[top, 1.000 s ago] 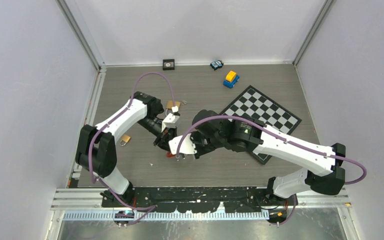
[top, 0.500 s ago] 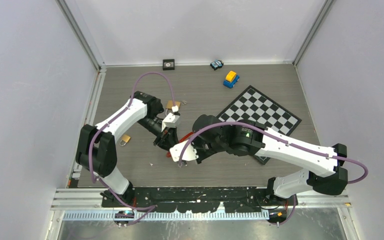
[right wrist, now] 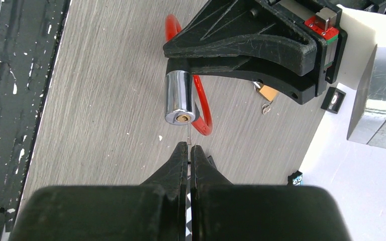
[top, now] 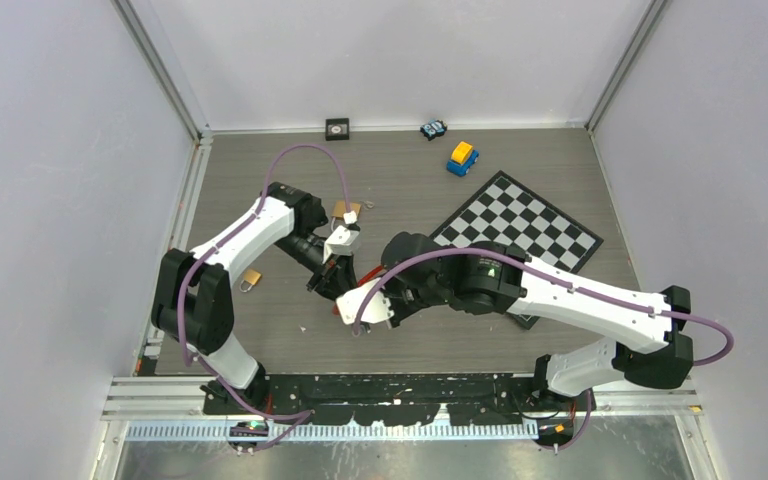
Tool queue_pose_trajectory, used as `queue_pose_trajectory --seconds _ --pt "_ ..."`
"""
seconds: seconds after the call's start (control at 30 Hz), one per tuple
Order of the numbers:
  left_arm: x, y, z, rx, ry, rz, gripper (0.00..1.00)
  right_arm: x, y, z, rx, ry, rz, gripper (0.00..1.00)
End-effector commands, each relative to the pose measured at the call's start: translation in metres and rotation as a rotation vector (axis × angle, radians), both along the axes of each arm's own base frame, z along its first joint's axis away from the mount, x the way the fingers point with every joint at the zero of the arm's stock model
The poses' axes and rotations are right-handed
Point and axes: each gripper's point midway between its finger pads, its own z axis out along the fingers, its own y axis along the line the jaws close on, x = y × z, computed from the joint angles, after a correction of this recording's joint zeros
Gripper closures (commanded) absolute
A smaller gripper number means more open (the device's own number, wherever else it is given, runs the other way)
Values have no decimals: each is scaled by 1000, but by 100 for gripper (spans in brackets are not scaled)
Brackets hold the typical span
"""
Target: Unlock with the key
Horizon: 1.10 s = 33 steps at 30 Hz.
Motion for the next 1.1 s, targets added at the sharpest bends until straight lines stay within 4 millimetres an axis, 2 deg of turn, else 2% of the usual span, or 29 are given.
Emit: queue_pose_trajectory --seconds 0.0,1.07 --pt "-23 9 23 32 131 8 100 7 7 2 10 -56 -3 99" --pt "-24 10 22 33 125 2 100 -4 5 -3 2 -17 31 99"
